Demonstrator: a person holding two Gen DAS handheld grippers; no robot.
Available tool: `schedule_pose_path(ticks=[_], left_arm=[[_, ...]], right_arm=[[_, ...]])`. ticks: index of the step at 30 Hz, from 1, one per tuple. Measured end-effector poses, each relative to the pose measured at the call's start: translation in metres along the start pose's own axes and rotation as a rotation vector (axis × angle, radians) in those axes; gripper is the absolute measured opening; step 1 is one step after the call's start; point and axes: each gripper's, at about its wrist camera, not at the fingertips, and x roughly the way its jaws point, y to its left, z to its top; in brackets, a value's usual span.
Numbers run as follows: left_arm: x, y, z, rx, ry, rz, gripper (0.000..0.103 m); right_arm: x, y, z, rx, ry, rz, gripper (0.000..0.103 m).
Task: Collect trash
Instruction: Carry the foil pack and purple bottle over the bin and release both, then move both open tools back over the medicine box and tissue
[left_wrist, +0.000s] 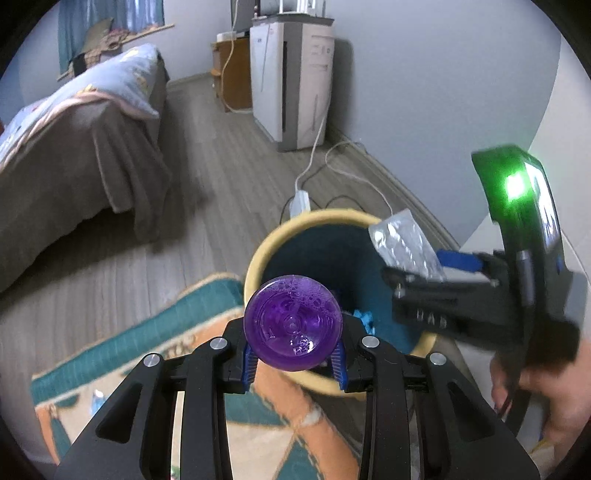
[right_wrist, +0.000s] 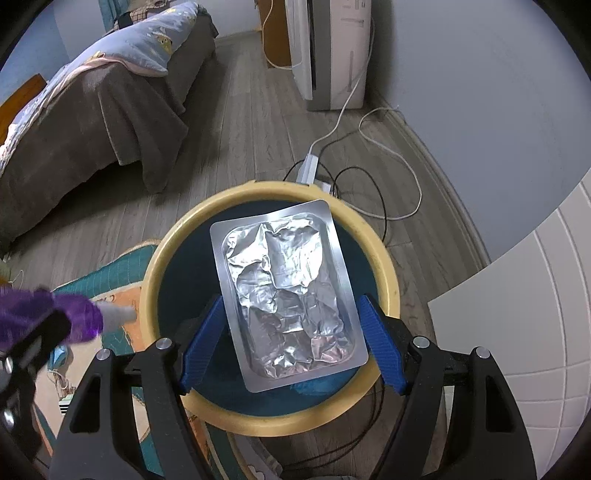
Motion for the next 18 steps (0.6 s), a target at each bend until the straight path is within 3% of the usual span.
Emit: schedule_pose_path(ticks=[4, 9, 13, 15, 18], left_arm=[[-0.003, 0.001, 0.009, 0.006, -0.023, 0.001, 0.034], [-0.009, 0.010, 0.006, -0.016, -0.050, 0.023, 0.056], [-0.016, 0.027, -0.003, -0.068, -0.054, 0.043, 0.071], [-0.022, 0.033, -0.006, -0.092, -0.062, 0.068, 0.086], [-0.035, 0.045, -0.017, -0.132, -0.074, 0.092, 0.093]], right_arm=[[-0.003, 0.003, 0.001, -0.005, -0.022, -0.012, 0.074], [0.000, 0.007, 0.000, -0.026, -0.015, -0.019, 0.082], [-0.003, 0.011, 0.001, -0.044, -0.019, -0.021, 0.096], [-0.006, 0.015, 0.000, -0.062, -0.021, -0.021, 0.097], [-0.012, 0.021, -0.001, -0.097, -0.020, -0.027, 0.097]])
